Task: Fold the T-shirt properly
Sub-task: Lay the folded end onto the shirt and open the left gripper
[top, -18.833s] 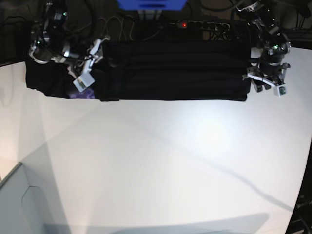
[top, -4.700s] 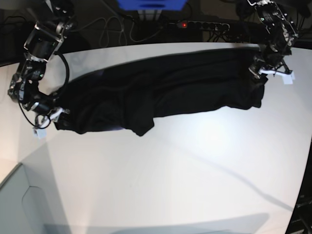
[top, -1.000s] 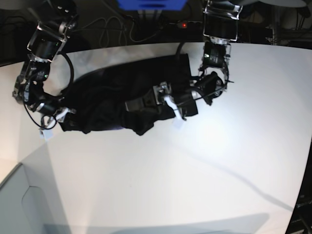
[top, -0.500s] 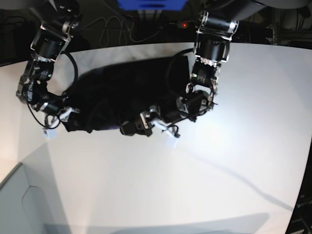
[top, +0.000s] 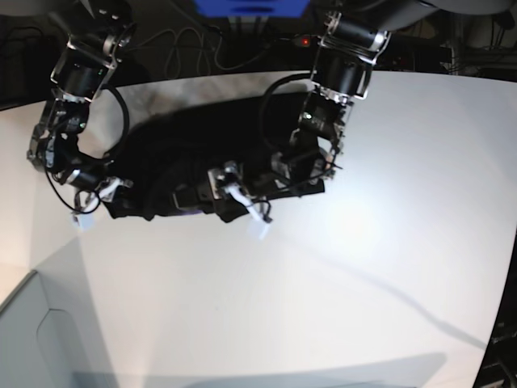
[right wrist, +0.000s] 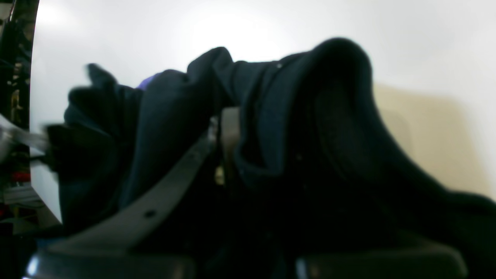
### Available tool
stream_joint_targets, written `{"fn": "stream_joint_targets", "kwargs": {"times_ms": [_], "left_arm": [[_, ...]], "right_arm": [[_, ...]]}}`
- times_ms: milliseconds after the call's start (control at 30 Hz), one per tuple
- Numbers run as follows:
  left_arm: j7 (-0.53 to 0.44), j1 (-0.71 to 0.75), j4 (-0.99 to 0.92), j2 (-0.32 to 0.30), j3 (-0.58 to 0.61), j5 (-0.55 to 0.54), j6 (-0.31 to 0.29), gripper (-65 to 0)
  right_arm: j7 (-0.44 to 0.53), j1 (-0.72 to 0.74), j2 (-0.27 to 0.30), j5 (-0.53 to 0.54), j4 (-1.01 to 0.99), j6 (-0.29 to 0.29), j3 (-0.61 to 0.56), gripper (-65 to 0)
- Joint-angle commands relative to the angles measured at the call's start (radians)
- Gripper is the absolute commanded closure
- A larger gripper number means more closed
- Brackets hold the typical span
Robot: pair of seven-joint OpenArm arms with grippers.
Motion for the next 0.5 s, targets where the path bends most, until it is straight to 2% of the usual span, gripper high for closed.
{"fn": "stream_joint_targets", "kwargs": {"times_ms": [0,267,467], "left_arm": [[-0.006,0.005,0.067,-0.023,-0.027,-0.026,-0.015,-64.5],[-0.015,0.180,0.379,-0.193,-0.072,-0.019,-0.015,-64.5],[-0.015,0.313,0.590,-0.296,-0.108,-0.015,-0.015,-64.5]], "right_arm": [[0.014,0.021,0.015,0.027,0.018,0.014,0.004,-4.1],[0.010,0.030,0.052,0.028,0.035,0.014,0.004,-4.0],[-0.024,-0.020,0.048,0.028,0.250,0.014,0.000,-4.0]]}}
